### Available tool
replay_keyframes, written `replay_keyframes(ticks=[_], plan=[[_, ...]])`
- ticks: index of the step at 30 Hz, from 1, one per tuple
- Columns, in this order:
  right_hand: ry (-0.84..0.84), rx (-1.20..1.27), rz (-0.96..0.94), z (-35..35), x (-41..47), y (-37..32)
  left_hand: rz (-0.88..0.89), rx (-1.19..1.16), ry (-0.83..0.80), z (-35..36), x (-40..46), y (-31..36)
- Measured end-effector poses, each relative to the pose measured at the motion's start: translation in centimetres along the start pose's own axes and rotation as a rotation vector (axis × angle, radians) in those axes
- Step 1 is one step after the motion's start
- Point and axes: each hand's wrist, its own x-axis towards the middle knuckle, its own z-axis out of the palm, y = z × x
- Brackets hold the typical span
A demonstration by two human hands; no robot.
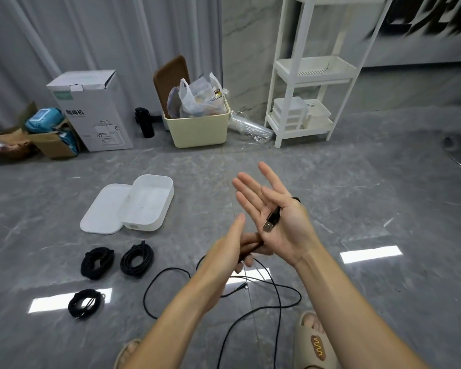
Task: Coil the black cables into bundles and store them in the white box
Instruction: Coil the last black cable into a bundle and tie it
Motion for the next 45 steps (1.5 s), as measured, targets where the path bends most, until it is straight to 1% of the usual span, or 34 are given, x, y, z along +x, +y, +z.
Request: replay_keyframes(ticks=[2, 4, 8, 10, 12, 14, 16, 17, 19, 21, 23, 25, 27, 29, 32, 34, 36, 38, 40, 42, 45], plan=[[0.035, -0.129, -0.012, -0.4, 0.1, -0.2, -0.016, 0.167, 0.077, -0.8, -0.1, 0.2], [0.102, -0.325, -0.027, -0.6, 0.1, 0.0, 0.007, 0.327, 0.144, -1.2, -0.2, 0.4], [0.152, -0.712, -0.037, -0.8, 0.0, 1.1, 0.148, 0.536, 0.217, -1.2, -0.5, 0.7], [0.140, -0.894, -0.002, -1.0, -0.2, 1.2, 0.230, 0.594, 0.241, -1.6, -0.6, 1.5], [0.090, -0.961, 0.090, -1.1, -0.5, 1.5, 0.290, 0.593, 0.266, -2.1, -0.7, 2.6], [0.016, -0.934, 0.226, -1.0, -1.0, 2.0, 0.327, 0.575, 0.256, -2.6, -0.7, 3.5], [-0.028, -0.907, 0.384, -0.5, -1.5, 2.1, 0.335, 0.560, 0.204, -3.0, -0.7, 3.9], [-0.034, -0.878, 0.471, -0.2, -1.6, 2.0, 0.325, 0.549, 0.150, -3.3, -0.8, 4.1], [-0.059, -0.801, 0.631, 0.1, -1.8, 1.7, 0.298, 0.485, -0.025, -4.1, -0.9, 4.6], [-0.150, -0.727, 0.731, 0.4, -2.0, 1.4, 0.294, 0.401, -0.178, -5.0, -1.1, 4.8], [-0.265, -0.596, 0.815, 0.5, -2.1, 1.2, 0.309, 0.338, -0.231, -5.9, -1.0, 4.9], [-0.367, -0.437, 0.867, 0.5, -2.2, 1.3, 0.318, 0.300, -0.245, -6.4, -0.9, 4.9], [-0.463, -0.335, 0.877, 0.7, -2.4, 1.4, 0.309, 0.291, -0.244, -6.5, -0.8, 4.9], [-0.514, -0.275, 0.863, 0.9, -2.6, 1.7, 0.308, 0.267, -0.229, -6.4, -0.6, 4.6], [-0.544, -0.216, 0.783, 0.8, -2.6, 1.9, 0.319, 0.156, -0.186, -6.0, -0.1, 4.1], [-0.561, -0.194, 0.741, 0.7, -2.6, 2.0, 0.286, 0.055, -0.182, -5.7, 0.1, 3.7], [-0.569, -0.135, 0.723, 0.7, -2.7, 2.1, 0.260, 0.059, -0.197, -5.2, 0.0, 3.3], [-0.590, -0.060, 0.662, 0.9, -2.7, 2.1, 0.239, 0.064, -0.204, -4.7, -0.1, 3.0], [-0.574, 0.010, 0.587, 1.3, -2.5, 2.2, 0.188, 0.006, -0.220, -4.2, -0.2, 2.9], [-0.509, 0.071, 0.504, 1.4, -2.3, 2.2, 0.130, -0.087, -0.218, -3.9, -0.3, 2.8], [-0.434, 0.186, 0.400, 1.3, -2.0, 2.1, 0.144, -0.173, -0.184, -3.0, -0.5, 2.2]])
